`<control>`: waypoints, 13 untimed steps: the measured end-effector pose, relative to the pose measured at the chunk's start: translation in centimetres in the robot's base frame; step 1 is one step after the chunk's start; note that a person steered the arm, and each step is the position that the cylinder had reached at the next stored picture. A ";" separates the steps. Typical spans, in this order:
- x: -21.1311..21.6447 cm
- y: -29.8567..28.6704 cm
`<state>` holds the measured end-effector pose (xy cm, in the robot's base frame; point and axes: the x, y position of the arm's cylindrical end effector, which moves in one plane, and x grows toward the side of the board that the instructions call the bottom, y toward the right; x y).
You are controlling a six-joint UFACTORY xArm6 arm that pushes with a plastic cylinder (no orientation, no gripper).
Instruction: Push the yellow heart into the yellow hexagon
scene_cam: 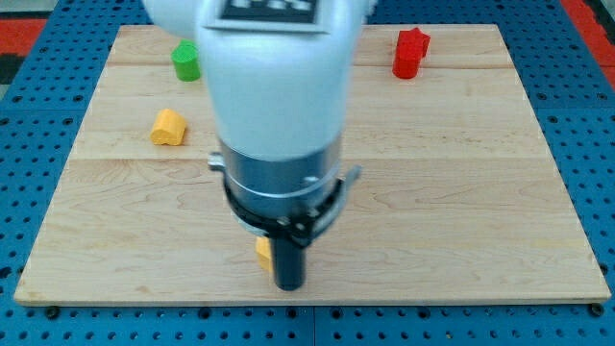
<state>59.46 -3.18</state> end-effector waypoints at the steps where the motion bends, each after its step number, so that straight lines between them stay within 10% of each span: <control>1: -0.6 1.0; 2: -4.9 7.2; 4: -26.6 4.7; 5: -29.8 -1.9; 11: -19.2 -22.1; 13: -14.7 -10.4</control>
<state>44.75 -13.54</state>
